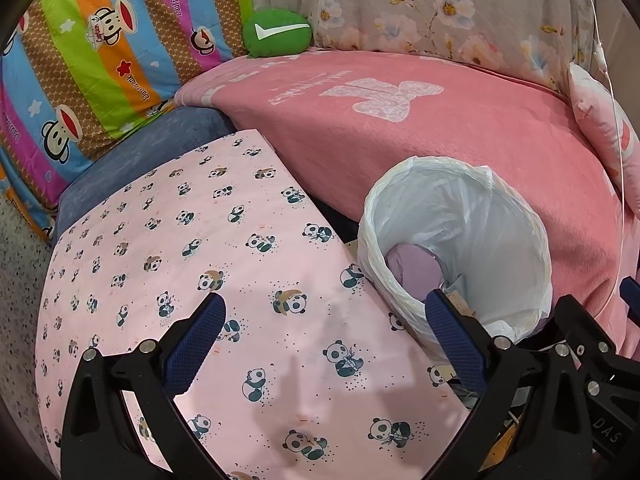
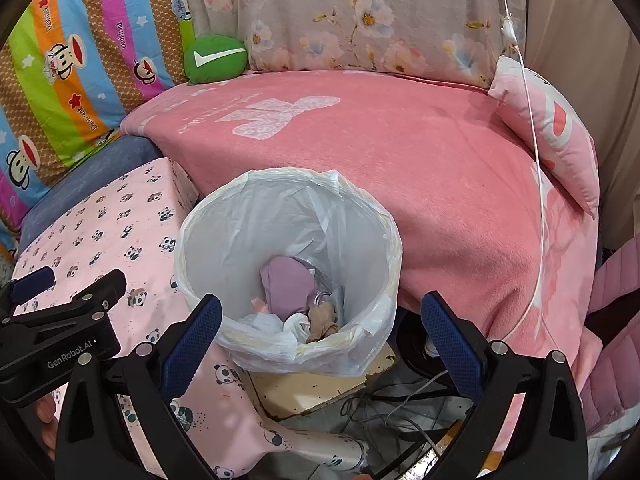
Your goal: Collect trash
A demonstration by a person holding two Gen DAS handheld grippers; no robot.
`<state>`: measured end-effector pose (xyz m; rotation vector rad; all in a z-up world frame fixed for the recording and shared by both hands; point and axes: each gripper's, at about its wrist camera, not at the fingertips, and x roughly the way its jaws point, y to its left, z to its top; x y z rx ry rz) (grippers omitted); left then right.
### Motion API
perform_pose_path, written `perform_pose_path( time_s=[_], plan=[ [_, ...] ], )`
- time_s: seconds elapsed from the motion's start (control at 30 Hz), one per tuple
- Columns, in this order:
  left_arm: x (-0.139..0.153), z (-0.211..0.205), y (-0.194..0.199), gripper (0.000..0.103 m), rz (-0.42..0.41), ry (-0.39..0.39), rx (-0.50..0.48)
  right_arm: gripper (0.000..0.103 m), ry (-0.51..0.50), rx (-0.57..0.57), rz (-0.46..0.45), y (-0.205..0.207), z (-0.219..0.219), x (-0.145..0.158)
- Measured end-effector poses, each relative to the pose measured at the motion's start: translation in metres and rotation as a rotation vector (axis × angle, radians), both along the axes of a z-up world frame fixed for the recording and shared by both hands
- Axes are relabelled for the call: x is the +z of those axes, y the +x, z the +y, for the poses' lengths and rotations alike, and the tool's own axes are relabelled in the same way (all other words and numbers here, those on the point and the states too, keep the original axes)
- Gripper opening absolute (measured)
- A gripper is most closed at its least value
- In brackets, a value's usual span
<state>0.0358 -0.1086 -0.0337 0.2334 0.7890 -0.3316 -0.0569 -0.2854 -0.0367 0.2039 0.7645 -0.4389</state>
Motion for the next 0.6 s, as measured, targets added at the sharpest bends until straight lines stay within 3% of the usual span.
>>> perform_pose_path(
  time_s=[0.6],
  plan=[
    [-0.0008, -0.0026, -0.0025, 0.096, -0.007, 0.009, -0.011, 0.098, 0.000, 0.001, 0.001, 0.0007, -0.0022, -0.0008]
  ],
)
